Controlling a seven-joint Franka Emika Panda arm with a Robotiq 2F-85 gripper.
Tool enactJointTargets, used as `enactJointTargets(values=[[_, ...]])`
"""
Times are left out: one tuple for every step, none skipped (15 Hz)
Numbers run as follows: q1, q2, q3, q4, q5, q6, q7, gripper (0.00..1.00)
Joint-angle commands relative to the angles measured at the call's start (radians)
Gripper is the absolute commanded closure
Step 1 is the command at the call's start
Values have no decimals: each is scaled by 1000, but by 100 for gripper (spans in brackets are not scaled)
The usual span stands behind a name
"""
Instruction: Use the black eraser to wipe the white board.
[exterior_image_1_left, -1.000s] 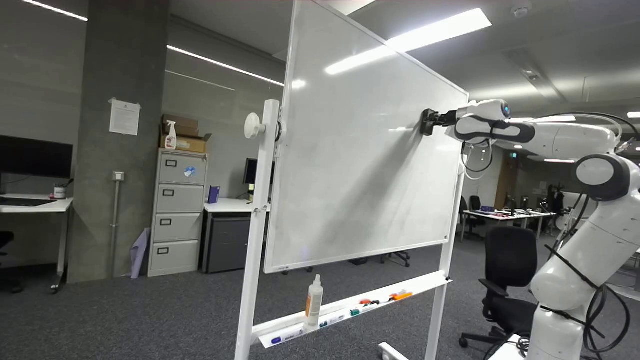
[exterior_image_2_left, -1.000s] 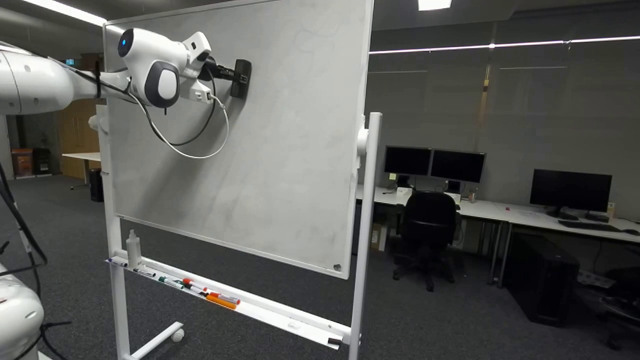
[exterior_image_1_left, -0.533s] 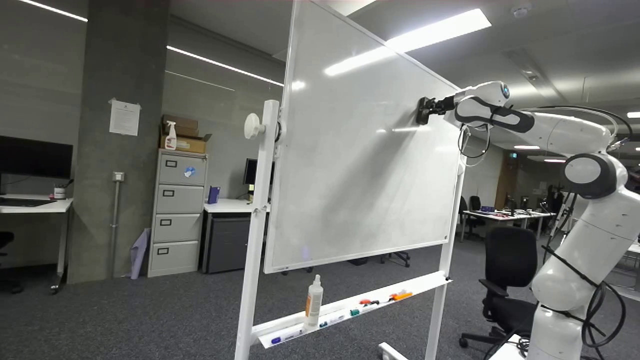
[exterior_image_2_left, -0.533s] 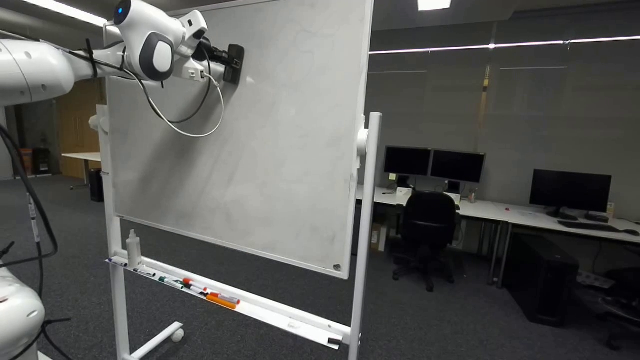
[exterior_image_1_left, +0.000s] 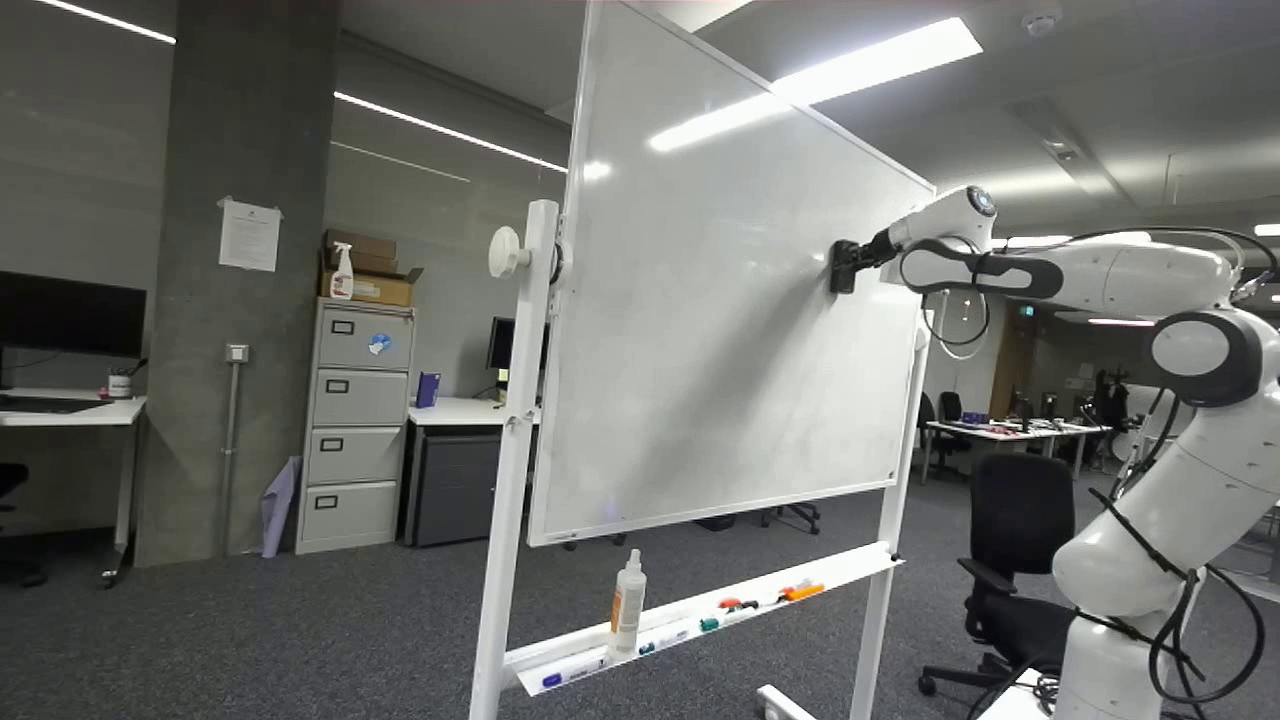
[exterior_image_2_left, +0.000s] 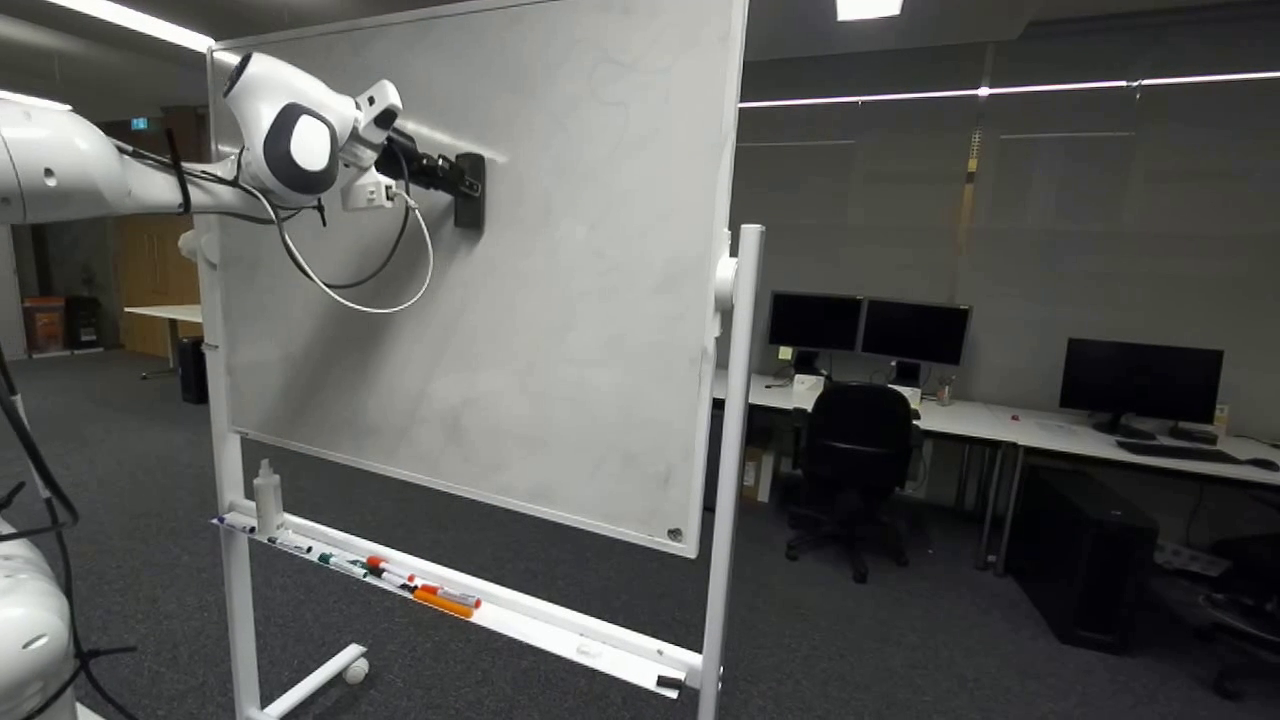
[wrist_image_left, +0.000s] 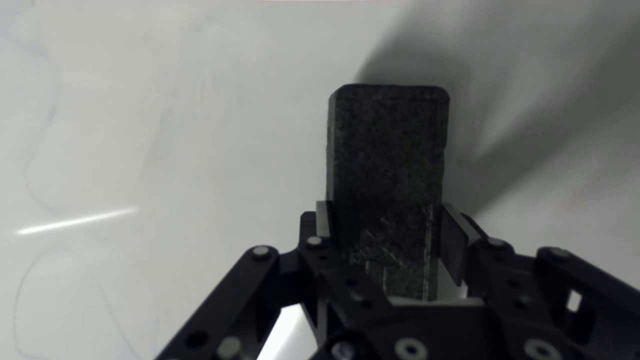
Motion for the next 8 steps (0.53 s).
enactJointTargets(values=[[-44, -47, 50, -154, -84, -83, 20, 70], [-41, -52, 56, -173, -96, -128, 10, 70], [-30, -53, 58, -186, -102, -182, -2, 70], [-15, -53, 57, -196, -102, -222, -12, 70], [-4, -51, 58, -198, -102, -249, -14, 70], [9, -48, 57, -196, -95, -268, -16, 70], [19, -45, 57, -189, -88, -285, -16, 70], [30, -41, 56, -169, -78, -301, -16, 70]])
